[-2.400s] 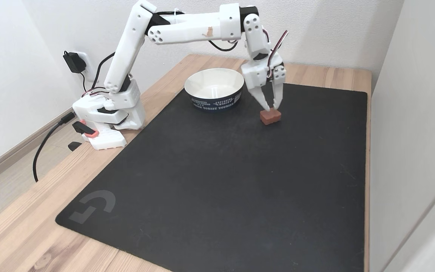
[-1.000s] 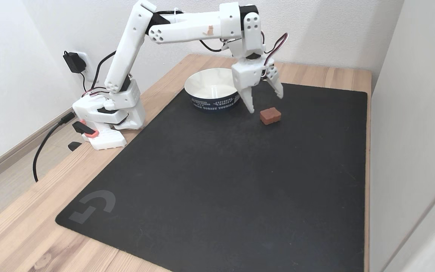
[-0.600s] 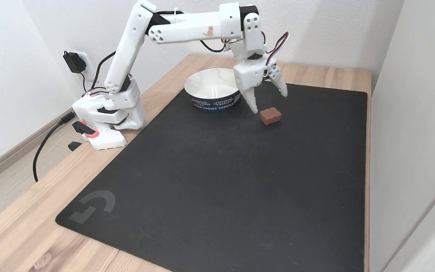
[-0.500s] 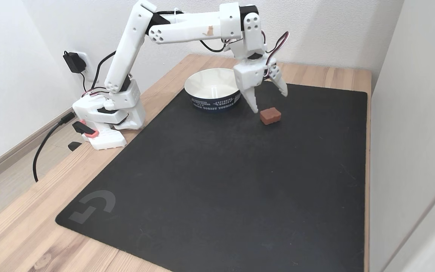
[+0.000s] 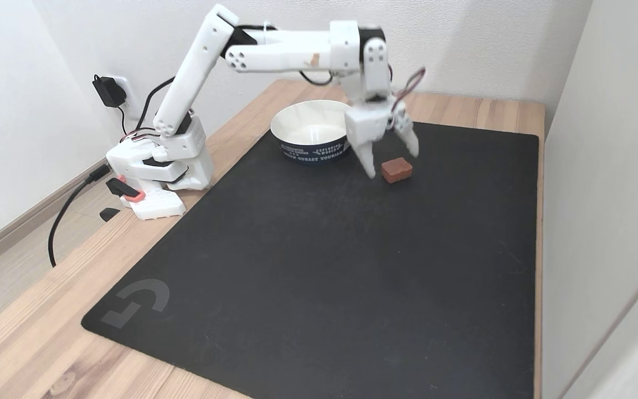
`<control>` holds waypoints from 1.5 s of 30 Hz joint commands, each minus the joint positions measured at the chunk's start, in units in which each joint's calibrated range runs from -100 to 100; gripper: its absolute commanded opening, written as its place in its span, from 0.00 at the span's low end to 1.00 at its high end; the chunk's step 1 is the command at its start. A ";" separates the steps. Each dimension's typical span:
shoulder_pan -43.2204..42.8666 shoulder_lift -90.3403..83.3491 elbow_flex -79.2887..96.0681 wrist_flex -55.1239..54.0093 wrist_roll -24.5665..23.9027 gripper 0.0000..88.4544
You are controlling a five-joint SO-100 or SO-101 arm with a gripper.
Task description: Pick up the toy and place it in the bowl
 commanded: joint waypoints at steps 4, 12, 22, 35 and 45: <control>1.31 2.34 -2.23 -1.15 -0.19 0.40; 1.23 5.34 -2.23 -2.59 -0.19 0.40; 1.23 6.01 -2.23 -2.76 -1.39 0.16; -0.70 3.26 -5.84 -4.88 -1.96 0.03; -4.13 -14.25 -6.47 -5.81 -6.45 0.03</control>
